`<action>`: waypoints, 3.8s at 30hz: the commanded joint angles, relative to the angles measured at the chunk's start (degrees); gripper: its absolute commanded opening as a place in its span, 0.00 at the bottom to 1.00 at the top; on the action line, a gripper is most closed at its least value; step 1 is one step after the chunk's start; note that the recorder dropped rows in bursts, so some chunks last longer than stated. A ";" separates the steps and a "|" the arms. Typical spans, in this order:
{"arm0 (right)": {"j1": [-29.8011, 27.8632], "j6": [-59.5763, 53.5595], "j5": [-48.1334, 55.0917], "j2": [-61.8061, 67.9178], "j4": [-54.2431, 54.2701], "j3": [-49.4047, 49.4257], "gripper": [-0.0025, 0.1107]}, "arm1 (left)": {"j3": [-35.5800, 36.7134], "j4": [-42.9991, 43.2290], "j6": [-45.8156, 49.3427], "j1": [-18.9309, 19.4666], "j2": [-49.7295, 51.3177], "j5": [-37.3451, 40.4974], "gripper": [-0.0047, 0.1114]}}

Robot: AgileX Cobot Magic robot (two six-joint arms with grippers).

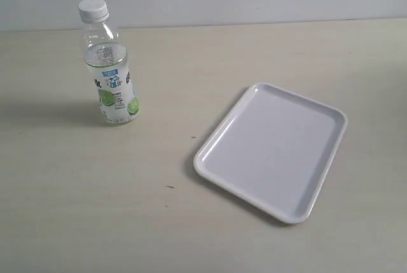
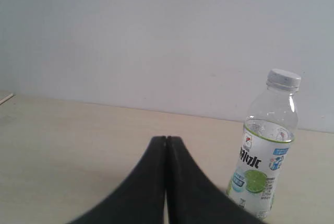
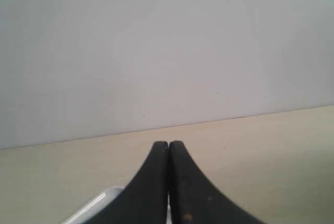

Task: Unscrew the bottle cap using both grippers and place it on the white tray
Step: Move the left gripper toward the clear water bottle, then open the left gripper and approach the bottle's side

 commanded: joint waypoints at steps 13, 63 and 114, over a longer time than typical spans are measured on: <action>0.08 -0.12 -0.31 -0.37 -0.55 0.26 0.02 | -0.02 0.58 -13.11 0.09 -0.41 -13.92 0.04; 0.08 -0.05 -0.31 -0.37 -0.55 0.26 0.02 | -39.10 -50.09 70.13 -11.78 86.28 18.38 0.04; 0.08 -0.12 -0.41 -0.37 -0.27 0.26 0.02 | -23.60 43.95 -19.08 -7.00 77.24 -29.68 0.04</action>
